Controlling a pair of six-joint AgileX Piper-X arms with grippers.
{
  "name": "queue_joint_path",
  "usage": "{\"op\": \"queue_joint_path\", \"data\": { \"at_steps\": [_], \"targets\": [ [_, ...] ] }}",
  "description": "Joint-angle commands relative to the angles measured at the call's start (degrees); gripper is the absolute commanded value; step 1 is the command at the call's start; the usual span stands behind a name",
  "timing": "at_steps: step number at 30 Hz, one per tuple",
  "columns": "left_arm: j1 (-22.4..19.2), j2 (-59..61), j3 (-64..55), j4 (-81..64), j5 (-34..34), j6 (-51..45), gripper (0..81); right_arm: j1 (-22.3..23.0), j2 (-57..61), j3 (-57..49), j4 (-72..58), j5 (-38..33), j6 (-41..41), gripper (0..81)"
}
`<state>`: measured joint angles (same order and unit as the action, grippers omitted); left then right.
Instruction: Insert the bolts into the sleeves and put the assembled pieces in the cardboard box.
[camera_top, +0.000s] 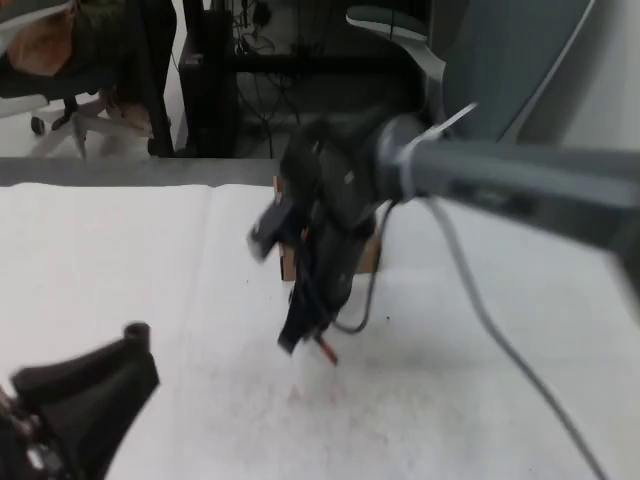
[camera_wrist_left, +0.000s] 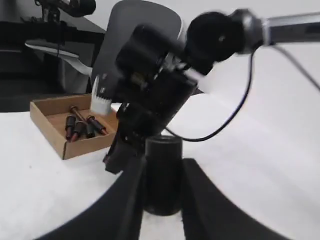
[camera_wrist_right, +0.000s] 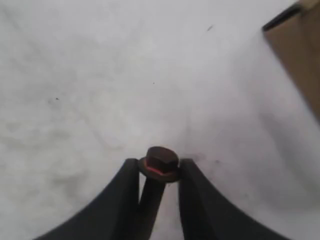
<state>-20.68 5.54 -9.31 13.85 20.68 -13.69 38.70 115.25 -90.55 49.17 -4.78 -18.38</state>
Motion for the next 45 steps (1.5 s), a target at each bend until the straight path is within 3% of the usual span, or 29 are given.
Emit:
{"op": "queue_joint_path", "data": {
  "at_steps": [1, 5, 9, 12, 16, 21, 25, 33, 45],
  "targets": [
    [0.0, -0.5, 5.0, -11.1, 0.3, -6.4, 1.7, 0.1, -12.8, 7.5, -8.8, -1.1, 0.5, 0.6],
    [-0.1, -0.3, 9.3, -19.0, -1.3, -9.5, 1.7, 0.1, -28.2, 23.3, -24.2, -1.4, 7.4, 0.6],
    [-1.5, 0.8, 9.3, -18.4, -0.8, -9.5, 1.7, 0.8, -40.6, 39.4, -44.8, -8.4, 19.3, 0.6],
    [-5.3, 3.9, 9.3, -20.8, -0.9, -7.8, 1.7, 3.0, -45.4, 48.6, -58.7, -8.4, 27.5, 0.6],
    [-12.5, 12.0, 9.3, -22.3, -1.4, -5.7, 1.7, 6.5, -46.0, 54.0, -67.5, -7.7, 32.3, 0.6],
    [-22.5, 25.6, 9.3, -33.2, -11.6, 1.2, 1.7, 10.5, -46.0, 55.4, -72.0, -6.9, 31.9, 0.6],
    [-26.3, 37.7, 9.3, -46.7, -14.8, -2.2, 1.7, 12.2, -46.0, 55.4, -72.2, -4.9, 28.8, 0.6],
    [-26.8, 55.0, 9.2, -65.9, -14.8, -6.3, 1.7, 13.2, -46.0, 55.4, -70.3, -3.0, 23.9, 0.6],
    [-26.8, 56.3, 8.2, -70.4, -15.1, -9.5, 1.7, 13.2, -46.0, 55.5, -66.6, 2.8, 19.5, 0.6]
  ]
}}
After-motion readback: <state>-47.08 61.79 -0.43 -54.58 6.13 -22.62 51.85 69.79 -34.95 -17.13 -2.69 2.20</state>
